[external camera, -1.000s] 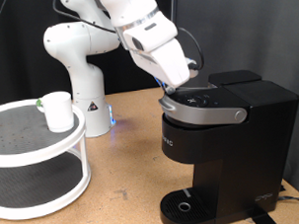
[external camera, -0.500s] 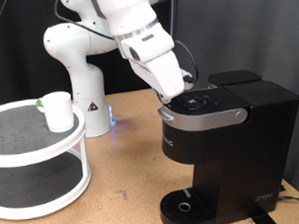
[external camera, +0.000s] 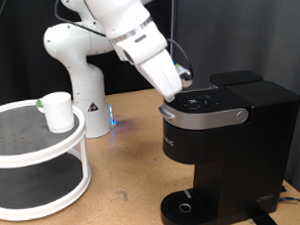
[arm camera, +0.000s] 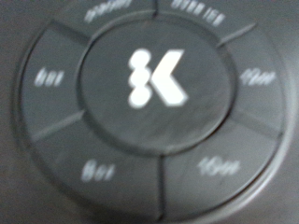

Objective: Make a cup of coffee with the keurig machine

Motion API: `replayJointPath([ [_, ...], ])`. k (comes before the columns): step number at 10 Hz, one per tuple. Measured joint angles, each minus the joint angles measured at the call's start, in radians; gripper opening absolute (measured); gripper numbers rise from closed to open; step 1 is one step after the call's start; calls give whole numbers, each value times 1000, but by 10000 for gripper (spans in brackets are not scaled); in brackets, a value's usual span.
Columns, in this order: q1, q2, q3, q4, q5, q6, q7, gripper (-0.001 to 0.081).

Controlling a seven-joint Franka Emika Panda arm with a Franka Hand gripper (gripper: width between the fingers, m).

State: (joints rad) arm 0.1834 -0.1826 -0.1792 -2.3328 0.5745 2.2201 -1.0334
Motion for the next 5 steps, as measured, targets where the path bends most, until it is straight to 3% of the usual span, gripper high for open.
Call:
replayJointPath([
  [2,0,-13,-15,9,111,-5,-39,0],
  [4,-1,-28,-36,42,138,-72,-40,0],
  [5,-1,-27,-35,39,134,-68,-40,0],
])
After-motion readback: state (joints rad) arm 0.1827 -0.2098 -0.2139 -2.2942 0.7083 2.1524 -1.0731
